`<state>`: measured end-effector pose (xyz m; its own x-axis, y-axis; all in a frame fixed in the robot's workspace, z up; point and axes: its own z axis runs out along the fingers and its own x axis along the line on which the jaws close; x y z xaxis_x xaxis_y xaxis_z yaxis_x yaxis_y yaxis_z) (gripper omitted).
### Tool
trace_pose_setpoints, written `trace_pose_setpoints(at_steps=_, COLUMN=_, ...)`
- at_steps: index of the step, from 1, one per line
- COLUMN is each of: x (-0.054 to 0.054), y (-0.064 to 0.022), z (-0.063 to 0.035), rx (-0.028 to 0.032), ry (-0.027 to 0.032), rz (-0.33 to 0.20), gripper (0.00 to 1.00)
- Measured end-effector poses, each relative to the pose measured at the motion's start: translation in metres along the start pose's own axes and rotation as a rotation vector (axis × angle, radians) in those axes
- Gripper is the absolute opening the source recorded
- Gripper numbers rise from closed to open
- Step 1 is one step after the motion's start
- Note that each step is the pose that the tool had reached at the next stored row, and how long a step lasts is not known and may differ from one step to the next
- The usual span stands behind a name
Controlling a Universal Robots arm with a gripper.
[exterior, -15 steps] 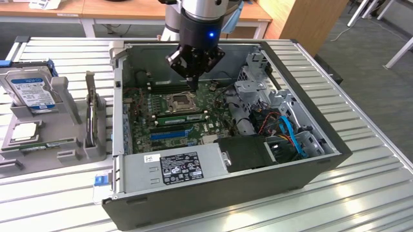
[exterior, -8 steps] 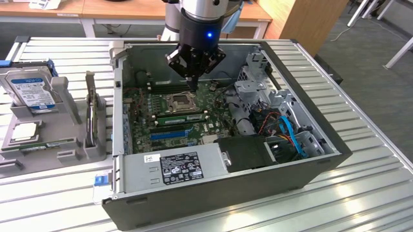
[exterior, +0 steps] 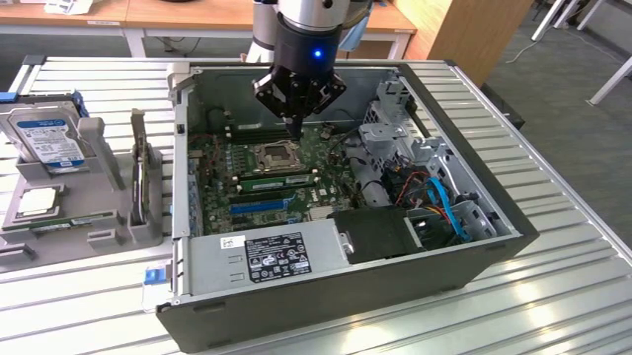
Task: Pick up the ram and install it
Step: 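Press down the ram until it locks into place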
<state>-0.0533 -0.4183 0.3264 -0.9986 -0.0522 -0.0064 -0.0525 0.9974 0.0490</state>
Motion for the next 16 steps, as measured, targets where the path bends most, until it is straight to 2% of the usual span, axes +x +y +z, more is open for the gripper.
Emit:
trace_pose_setpoints(at_steps=5, x=0.0, y=0.0, z=0.0, rx=0.0001, ry=0.0044, rz=0.058, gripper=0.1)
trace_pose_setpoints(at_steps=12, x=0.0, y=0.0, z=0.0, rx=-0.0001, ry=0.0055, rz=0.059, gripper=0.1)
trace_pose_setpoints(at_steps=16, x=0.0, y=0.0, z=0.0001, rx=-0.0026, ry=0.0061, rz=0.059, gripper=0.1)
